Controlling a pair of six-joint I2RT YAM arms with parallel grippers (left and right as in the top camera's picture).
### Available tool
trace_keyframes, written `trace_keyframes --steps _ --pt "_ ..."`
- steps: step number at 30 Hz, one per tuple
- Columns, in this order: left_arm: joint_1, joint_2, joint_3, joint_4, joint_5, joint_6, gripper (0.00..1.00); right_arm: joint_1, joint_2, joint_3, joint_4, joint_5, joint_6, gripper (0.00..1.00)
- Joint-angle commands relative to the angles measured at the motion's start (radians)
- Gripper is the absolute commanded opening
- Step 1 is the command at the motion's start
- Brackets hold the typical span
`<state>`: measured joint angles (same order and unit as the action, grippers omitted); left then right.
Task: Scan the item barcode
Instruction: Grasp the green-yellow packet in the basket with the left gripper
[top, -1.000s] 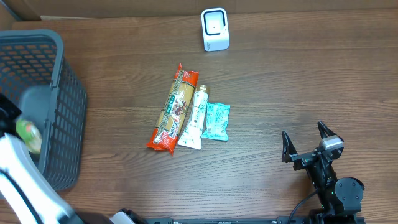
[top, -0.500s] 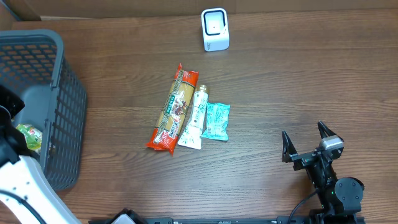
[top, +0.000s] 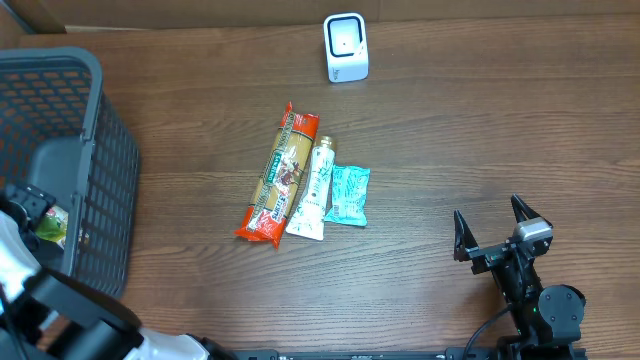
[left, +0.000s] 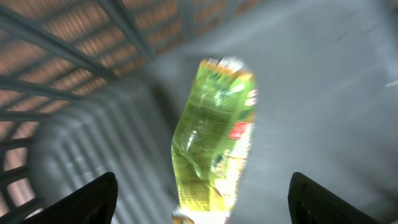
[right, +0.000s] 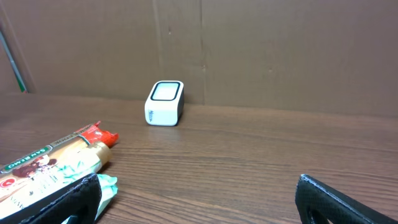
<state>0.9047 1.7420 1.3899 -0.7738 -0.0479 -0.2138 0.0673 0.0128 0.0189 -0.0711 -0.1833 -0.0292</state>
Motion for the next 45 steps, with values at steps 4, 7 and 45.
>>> trace_keyframes --steps 4,7,45 --pt "0.006 0.144 -0.003 0.036 0.014 0.082 0.8 0.007 -0.008 -0.011 0.005 -0.005 0.003 1.0" --pt "0.005 0.185 -0.003 0.063 0.014 0.089 0.81 0.007 -0.009 -0.011 0.005 -0.005 0.003 1.0" --pt "-0.275 -0.043 0.758 -0.326 0.195 0.131 0.04 0.007 -0.008 -0.011 0.005 -0.005 0.003 1.0"
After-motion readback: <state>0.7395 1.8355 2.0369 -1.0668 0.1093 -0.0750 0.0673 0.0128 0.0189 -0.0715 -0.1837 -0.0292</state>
